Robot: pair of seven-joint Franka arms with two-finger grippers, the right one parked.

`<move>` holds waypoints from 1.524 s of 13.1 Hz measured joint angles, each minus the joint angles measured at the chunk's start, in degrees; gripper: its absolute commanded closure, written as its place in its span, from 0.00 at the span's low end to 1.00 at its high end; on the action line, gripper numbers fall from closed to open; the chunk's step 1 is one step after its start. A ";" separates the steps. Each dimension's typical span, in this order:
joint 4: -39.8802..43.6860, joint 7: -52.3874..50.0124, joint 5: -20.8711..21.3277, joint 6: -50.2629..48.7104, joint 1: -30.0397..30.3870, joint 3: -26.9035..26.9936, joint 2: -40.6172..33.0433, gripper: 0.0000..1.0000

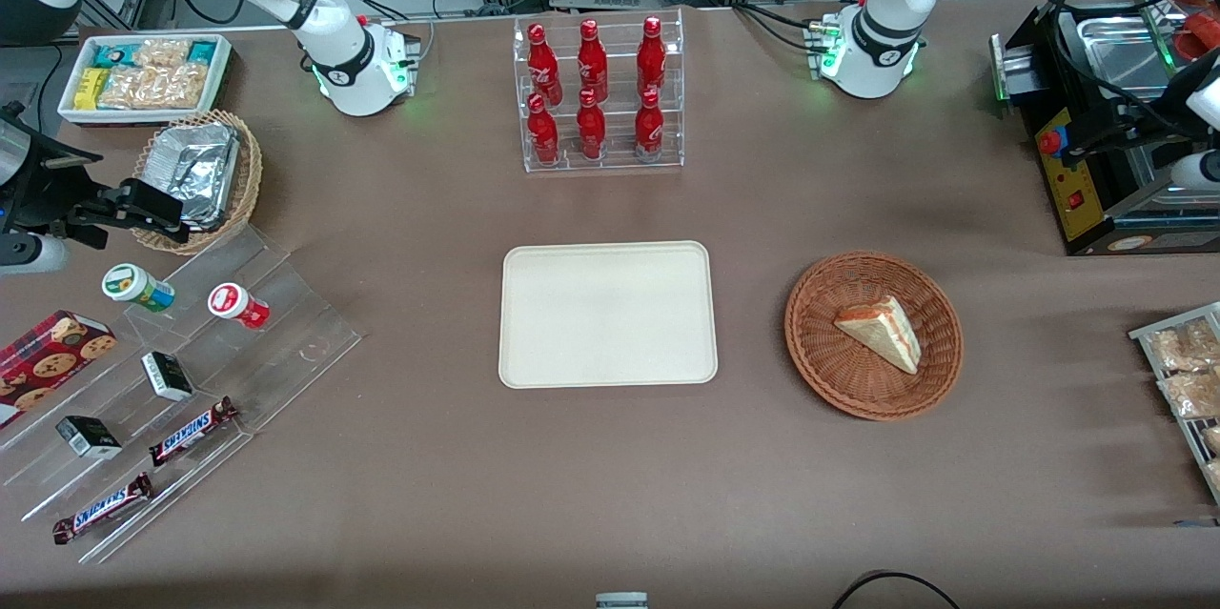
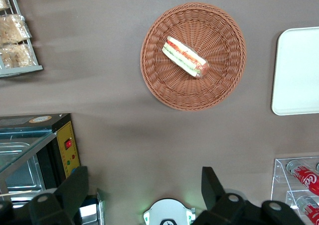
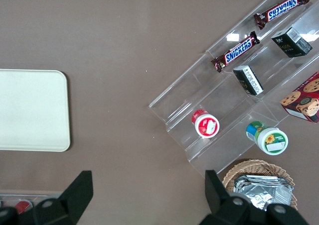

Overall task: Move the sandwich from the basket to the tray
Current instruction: 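Move the left gripper toward the wicker basket with the sandwich, then lower the open left gripper over the wrapped sandwich and close it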

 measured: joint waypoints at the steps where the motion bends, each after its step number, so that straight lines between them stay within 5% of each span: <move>1: 0.00 0.00 0.00 -0.03 0.00 0.00 0.13 0.00; 6: -0.16 -3.70 0.66 0.59 -0.11 -0.28 4.18 0.00; 14: -1.45 -39.99 -1.71 14.18 -0.23 -0.76 17.72 0.00; 20: -13.90 -63.70 -2.39 35.33 -4.85 -1.30 19.47 0.00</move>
